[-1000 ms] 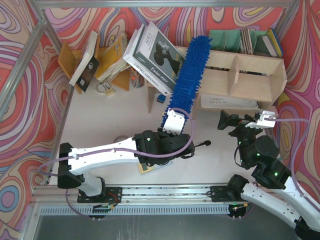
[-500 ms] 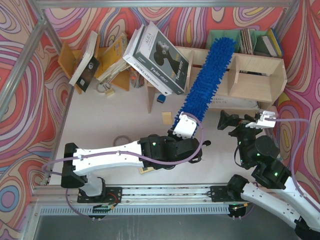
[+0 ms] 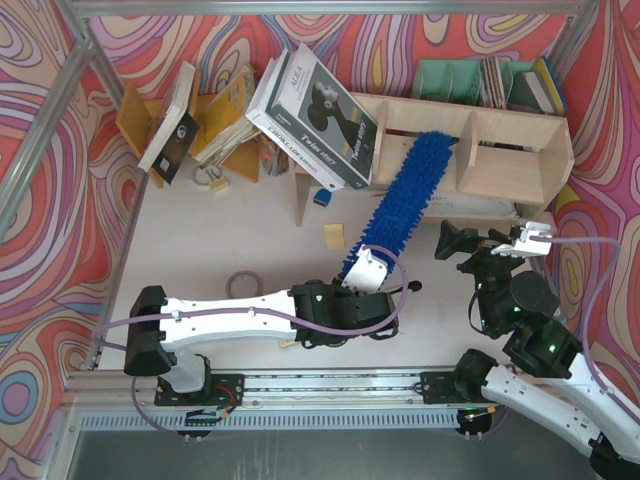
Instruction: Dust the bookshelf with a duster
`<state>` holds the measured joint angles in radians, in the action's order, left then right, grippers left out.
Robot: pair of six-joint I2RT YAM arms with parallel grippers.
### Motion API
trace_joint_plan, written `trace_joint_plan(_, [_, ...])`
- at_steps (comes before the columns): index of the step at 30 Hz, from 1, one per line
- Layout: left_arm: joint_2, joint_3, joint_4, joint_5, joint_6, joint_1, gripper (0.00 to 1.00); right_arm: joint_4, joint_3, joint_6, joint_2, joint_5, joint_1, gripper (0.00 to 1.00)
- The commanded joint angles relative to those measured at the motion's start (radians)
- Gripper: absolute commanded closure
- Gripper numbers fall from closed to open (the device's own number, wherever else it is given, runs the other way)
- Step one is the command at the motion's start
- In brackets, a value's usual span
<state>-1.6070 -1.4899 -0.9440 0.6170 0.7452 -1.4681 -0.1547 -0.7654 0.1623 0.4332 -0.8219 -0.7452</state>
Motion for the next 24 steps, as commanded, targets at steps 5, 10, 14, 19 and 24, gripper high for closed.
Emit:
trace_joint_plan(5, [0.077, 0.090, -0.065, 0.074, 0.089, -0.001, 1.00, 0.028, 0.004, 0.014, 0.007, -0.020, 0.000, 0.01])
trace_joint_plan(10, [0.091, 0.063, -0.070, 0.123, 0.074, 0.009, 1.00, 0.034, 0.006, 0.010, 0.008, -0.023, 0.001, 0.01])
trace_joint_plan(14, [0.052, 0.022, -0.087, 0.125, 0.066, 0.013, 1.00, 0.029, 0.002, 0.010, 0.009, -0.023, 0.001, 0.01])
trace_joint_plan(19, [-0.005, -0.038, -0.048, 0.067, 0.018, 0.006, 1.00, 0.032, 0.005, 0.011, 0.002, -0.025, 0.001, 0.01])
trace_joint_plan(24, [-0.018, -0.047, 0.018, 0.031, -0.016, 0.006, 1.00, 0.026, 0.002, 0.012, -0.004, -0.026, 0.000, 0.01])
